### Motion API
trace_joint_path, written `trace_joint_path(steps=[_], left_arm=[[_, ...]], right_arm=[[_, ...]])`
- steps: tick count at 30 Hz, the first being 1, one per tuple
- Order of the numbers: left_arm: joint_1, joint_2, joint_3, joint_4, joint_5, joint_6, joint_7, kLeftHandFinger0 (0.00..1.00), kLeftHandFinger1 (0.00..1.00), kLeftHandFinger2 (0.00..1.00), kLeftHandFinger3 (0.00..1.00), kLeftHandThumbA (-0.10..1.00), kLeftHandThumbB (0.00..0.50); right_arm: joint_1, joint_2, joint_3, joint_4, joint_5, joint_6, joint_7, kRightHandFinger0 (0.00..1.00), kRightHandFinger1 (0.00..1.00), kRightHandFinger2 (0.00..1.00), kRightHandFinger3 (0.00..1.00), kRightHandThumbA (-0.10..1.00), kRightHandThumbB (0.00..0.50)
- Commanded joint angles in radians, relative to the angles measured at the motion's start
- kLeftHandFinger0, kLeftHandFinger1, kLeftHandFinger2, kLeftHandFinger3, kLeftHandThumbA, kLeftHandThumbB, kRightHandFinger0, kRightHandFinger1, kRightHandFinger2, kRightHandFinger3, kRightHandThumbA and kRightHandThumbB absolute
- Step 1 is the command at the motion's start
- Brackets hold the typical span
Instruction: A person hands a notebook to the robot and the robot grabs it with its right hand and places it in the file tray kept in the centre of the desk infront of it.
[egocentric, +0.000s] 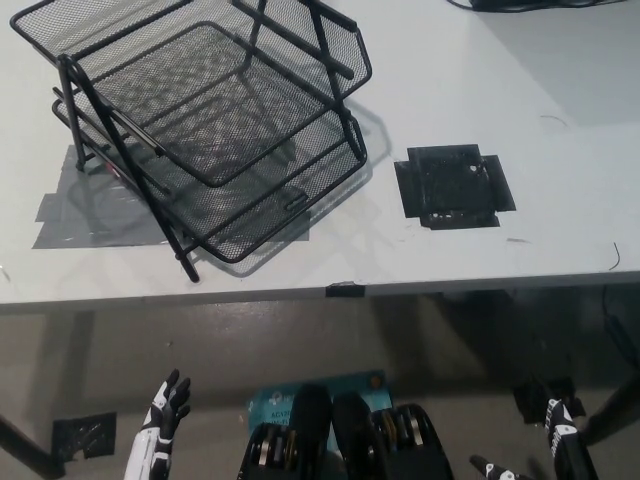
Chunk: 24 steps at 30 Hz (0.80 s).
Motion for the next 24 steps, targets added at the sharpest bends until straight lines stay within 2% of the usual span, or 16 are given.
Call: trace_joint_path(steps=[1, 8, 14, 17, 19, 21, 24], left_arm=[[-0.006, 0.004, 0.005, -0.01, 0.013, -0.055, 0.024, 1.0, 1.0, 1.0, 1.0, 1.0, 0.239], [-0.016, 0.006, 0.008, -0.001, 0.008, -0.065, 0.02, 1.0, 1.0, 1.0, 1.0, 1.0, 0.225], [-0.017, 0.005, 0.008, 0.006, 0.013, -0.066, 0.027, 1.0, 1.0, 1.0, 1.0, 1.0, 0.224], [-0.011, 0.006, 0.008, 0.003, 0.016, -0.066, 0.027, 1.0, 1.0, 1.0, 1.0, 1.0, 0.223], [-0.015, 0.006, 0.009, 0.003, 0.014, -0.066, 0.023, 1.0, 1.0, 1.0, 1.0, 1.0, 0.223], [-0.016, 0.004, 0.011, 0.004, 0.017, -0.066, 0.028, 1.0, 1.0, 1.0, 1.0, 1.0, 0.219], [-0.015, 0.004, 0.013, 0.002, 0.013, -0.065, 0.026, 1.0, 1.0, 1.0, 1.0, 1.0, 0.216]], right_arm=[[-0.009, -0.005, -0.008, -0.01, -0.007, -0.074, -0.011, 1.0, 1.0, 1.0, 1.0, 0.96, 0.265], [-0.016, 0.001, -0.012, -0.002, 0.004, -0.079, -0.014, 1.0, 1.0, 1.0, 1.0, 0.95, 0.279], [0.003, 0.008, -0.012, -0.056, 0.012, -0.079, -0.026, 1.0, 1.0, 1.0, 1.0, 0.93, 0.237], [0.028, 0.024, -0.022, -0.119, 0.019, -0.079, -0.035, 1.0, 1.0, 1.0, 1.0, 0.95, 0.264], [0.054, 0.037, -0.037, -0.264, -0.037, -0.079, -0.073, 1.0, 1.0, 1.0, 1.0, 0.96, 0.195], [0.06, 0.042, -0.046, -0.367, -0.044, -0.078, -0.066, 1.0, 1.0, 1.0, 1.0, 1.0, 0.234], [0.053, 0.057, -0.06, -0.476, -0.077, -0.059, -0.074, 1.0, 1.0, 1.0, 1.0, 1.0, 0.238]])
